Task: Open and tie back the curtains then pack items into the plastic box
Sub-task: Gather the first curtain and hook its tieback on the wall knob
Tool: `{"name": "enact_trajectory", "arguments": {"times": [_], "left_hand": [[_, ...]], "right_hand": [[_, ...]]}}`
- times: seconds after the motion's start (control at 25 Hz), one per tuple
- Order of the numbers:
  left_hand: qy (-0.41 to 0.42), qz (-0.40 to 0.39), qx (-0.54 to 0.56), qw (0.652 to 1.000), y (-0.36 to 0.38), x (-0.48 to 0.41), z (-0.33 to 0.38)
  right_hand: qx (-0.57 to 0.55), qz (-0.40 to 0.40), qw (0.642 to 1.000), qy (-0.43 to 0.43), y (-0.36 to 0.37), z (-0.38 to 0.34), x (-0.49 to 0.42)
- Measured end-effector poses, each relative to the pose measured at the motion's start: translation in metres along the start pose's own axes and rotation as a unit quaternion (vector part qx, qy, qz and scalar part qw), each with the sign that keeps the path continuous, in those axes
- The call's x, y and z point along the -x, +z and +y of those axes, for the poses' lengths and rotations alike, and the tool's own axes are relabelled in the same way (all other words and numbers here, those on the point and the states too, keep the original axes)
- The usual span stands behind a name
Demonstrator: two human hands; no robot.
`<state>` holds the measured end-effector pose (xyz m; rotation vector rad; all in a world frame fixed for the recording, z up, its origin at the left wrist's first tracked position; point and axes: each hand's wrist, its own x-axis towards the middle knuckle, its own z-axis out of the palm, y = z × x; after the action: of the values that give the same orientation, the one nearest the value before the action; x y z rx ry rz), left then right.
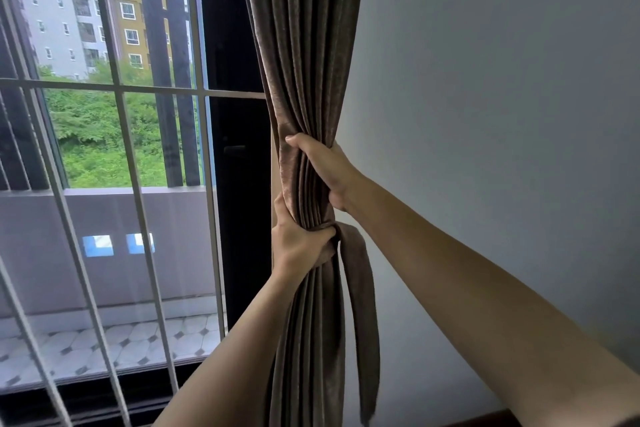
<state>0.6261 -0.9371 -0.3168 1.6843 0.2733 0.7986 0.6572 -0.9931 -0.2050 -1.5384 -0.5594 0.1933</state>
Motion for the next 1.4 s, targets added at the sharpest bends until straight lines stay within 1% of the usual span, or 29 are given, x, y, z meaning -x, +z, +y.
{"name": "enact_trajectory", "arguments": {"times": [0.04,0.12,0.16,0.2,0.24,0.28,0.32,0.36,0.4,0.44,0.48,0.52,0.6,0.68,0.76,0.84,0.88,0.92,0.96,1.0,1.08,1.12,1.2,1.28,1.32,1.36,1.4], "left_hand": [[-0.003,0.007,-0.011,1.0,0.0,-0.002,-0.002],[-0.006,0.015,-0.028,0.999,0.0,-0.005,-0.005],[-0.009,0.018,-0.036,0.999,-0.001,-0.006,-0.006],[-0.015,0.02,-0.041,0.999,-0.002,-0.007,-0.006],[-0.02,0.021,-0.038,0.999,-0.003,-0.008,-0.007],[-0.023,0.02,-0.033,0.999,-0.004,-0.01,-0.008],[-0.023,0.02,-0.028,0.999,-0.004,-0.011,-0.01],[-0.021,0.021,-0.028,0.999,-0.005,-0.011,-0.011],[-0.018,0.022,-0.033,0.999,-0.005,-0.012,-0.012],[-0.013,0.021,-0.038,0.999,-0.005,-0.013,-0.012],[-0.009,0.021,-0.041,0.999,-0.004,-0.014,-0.013],[-0.006,0.021,-0.043,0.999,-0.004,-0.014,-0.013],[-0.005,0.022,-0.043,0.999,-0.004,-0.015,-0.012],[-0.002,0.02,-0.043,0.999,-0.005,-0.016,-0.013],[-0.001,0.022,-0.043,0.999,-0.004,-0.015,-0.013],[-0.006,0.02,-0.041,0.999,-0.004,-0.016,-0.013],[-0.008,0.015,-0.037,0.999,-0.004,-0.016,-0.014],[-0.007,0.006,-0.034,0.999,-0.005,-0.016,-0.014],[-0.005,-0.004,-0.031,0.999,-0.006,-0.016,-0.014],[-0.003,-0.015,-0.032,0.999,-0.007,-0.016,-0.014],[0.0,-0.041,-0.034,0.999,-0.01,-0.018,-0.017],[0.0,-0.056,-0.035,0.998,-0.012,-0.019,-0.017],[0.005,-0.1,-0.03,0.995,-0.019,-0.018,-0.02],[0.008,-0.154,-0.001,0.988,-0.029,-0.015,-0.023],[-0.004,-0.176,0.05,0.983,-0.034,-0.012,-0.025],[-0.03,-0.188,0.134,0.972,-0.039,-0.008,-0.027],[-0.064,-0.194,0.23,0.951,-0.043,-0.006,-0.03]], "right_hand": [[0.002,-0.02,1.0,-0.005,-0.002,-0.001,0.001],[0.016,-0.118,0.993,-0.023,-0.014,-0.001,0.002],[0.026,-0.166,0.986,-0.021,-0.024,0.001,0.001],[0.048,-0.186,0.981,-0.003,-0.037,0.005,-0.001],[0.093,-0.179,0.979,0.015,-0.052,0.011,-0.002],[0.167,-0.15,0.974,0.021,-0.066,0.019,-0.001],[0.27,-0.12,0.955,0.021,-0.078,0.029,0.003],[0.373,-0.11,0.921,0.023,-0.089,0.042,0.007],[0.45,-0.121,0.884,0.029,-0.096,0.057,0.01],[0.49,-0.141,0.859,0.036,-0.1,0.071,0.014],[0.498,-0.156,0.852,0.035,-0.101,0.083,0.018],[0.493,-0.157,0.855,0.019,-0.099,0.091,0.019],[0.496,-0.119,0.859,-0.042,-0.092,0.098,0.02],[0.517,-0.079,0.848,-0.089,-0.087,0.097,0.018],[0.532,-0.067,0.838,-0.1,-0.084,0.099,0.018],[0.538,-0.062,0.835,-0.096,-0.081,0.103,0.019],[0.538,-0.047,0.835,-0.102,-0.08,0.104,0.02],[0.529,-0.019,0.841,-0.109,-0.079,0.105,0.018],[0.497,0.015,0.861,-0.11,-0.077,0.104,0.015],[0.439,0.044,0.892,-0.102,-0.075,0.103,0.01],[0.268,0.06,0.959,-0.068,-0.067,0.097,0.001],[0.185,0.053,0.98,-0.045,-0.062,0.094,-0.003],[0.079,0.019,0.997,-0.011,-0.051,0.092,-0.006],[0.05,-0.031,0.998,0.009,-0.044,0.095,-0.005],[0.044,-0.051,0.998,0.01,-0.043,0.099,-0.004],[0.017,-0.074,0.997,0.005,-0.044,0.102,-0.003],[-0.01,-0.095,0.995,0.004,-0.045,0.104,-0.001]]}}
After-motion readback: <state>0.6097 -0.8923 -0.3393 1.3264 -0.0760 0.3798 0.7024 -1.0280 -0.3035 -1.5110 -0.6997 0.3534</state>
